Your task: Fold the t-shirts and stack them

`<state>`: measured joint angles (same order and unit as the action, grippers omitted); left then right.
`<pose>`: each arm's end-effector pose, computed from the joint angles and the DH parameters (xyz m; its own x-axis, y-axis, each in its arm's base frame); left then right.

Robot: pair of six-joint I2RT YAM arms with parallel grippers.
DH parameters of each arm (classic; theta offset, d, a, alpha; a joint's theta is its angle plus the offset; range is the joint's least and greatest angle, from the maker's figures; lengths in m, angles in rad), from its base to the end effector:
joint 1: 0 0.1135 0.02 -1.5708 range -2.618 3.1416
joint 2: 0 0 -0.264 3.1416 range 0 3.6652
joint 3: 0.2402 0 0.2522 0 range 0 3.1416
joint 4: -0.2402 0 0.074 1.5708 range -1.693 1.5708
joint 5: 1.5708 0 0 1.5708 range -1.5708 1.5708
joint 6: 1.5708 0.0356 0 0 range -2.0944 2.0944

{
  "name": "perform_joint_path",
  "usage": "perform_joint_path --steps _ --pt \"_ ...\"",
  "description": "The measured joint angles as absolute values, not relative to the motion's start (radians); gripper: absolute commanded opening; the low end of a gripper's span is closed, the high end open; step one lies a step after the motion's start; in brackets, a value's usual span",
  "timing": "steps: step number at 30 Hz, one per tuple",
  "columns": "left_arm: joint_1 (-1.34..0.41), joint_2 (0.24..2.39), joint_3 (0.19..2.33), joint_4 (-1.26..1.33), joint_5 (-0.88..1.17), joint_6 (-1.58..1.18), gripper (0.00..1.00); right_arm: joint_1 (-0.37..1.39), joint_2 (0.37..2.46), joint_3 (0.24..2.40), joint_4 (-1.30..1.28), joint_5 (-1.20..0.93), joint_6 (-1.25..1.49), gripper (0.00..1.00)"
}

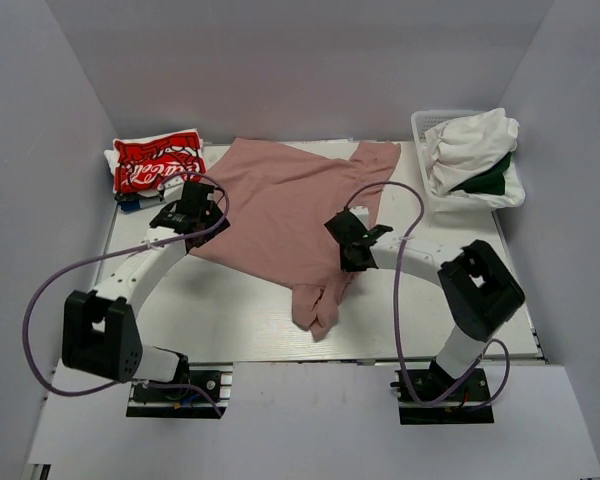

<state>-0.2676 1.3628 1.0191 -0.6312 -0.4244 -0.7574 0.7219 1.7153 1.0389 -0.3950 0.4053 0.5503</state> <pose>0.2701 -0.0589 0.2577 -0.5924 -0.4868 -0.6420 -0.5352 0.8334 -0.1380 0.2627 0.2126 0.1745 -0.8051 -0.0685 -0.5892 -0.0522 0.9976 -0.0446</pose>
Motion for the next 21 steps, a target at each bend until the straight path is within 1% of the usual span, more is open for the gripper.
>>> perform_joint_path --steps 4,8,9,10,11,12,13,14,16,18,20,21 --pt "-0.268 1.460 1.019 -0.557 -0.392 -0.739 1.00 0.702 1.572 0.942 -0.427 0.472 0.573 0.14" --pt "-0.268 1.577 1.021 -0.526 -0.359 -0.725 1.00 0.659 1.415 0.858 -0.467 0.519 0.585 0.14" --pt "-0.268 1.599 1.021 -0.526 -0.354 -0.722 1.00 0.644 1.390 0.844 -0.486 0.535 0.596 0.21" --pt "-0.268 1.614 1.021 -0.527 -0.350 -0.722 1.00 0.630 1.372 0.833 -0.505 0.548 0.604 0.32" --pt "-0.268 1.624 1.021 -0.527 -0.348 -0.720 1.00 0.605 1.354 0.815 -0.521 0.563 0.617 0.57" --pt "-0.268 1.627 1.021 -0.527 -0.344 -0.718 1.00 0.582 1.339 0.799 -0.540 0.577 0.636 0.67" --pt "-0.268 1.627 1.021 -0.526 -0.338 -0.718 1.00 0.556 1.327 0.783 -0.559 0.584 0.645 0.73" --pt "-0.268 1.626 1.021 -0.525 -0.332 -0.717 1.00 0.535 1.319 0.771 -0.577 0.590 0.654 0.77" --pt "-0.268 1.625 1.021 -0.524 -0.323 -0.717 1.00 0.494 1.307 0.756 -0.616 0.597 0.675 0.80" --pt "-0.268 1.622 1.019 -0.537 -0.318 -0.723 1.00 0.473 1.299 0.756 -0.646 0.595 0.685 0.80" --pt "-0.268 1.603 1.001 -0.554 -0.318 -0.735 1.00 0.467 1.286 0.760 -0.653 0.562 0.666 0.90" --pt "-0.268 1.587 0.989 -0.567 -0.323 -0.742 1.00 0.467 1.275 0.764 -0.649 0.531 0.644 0.90"
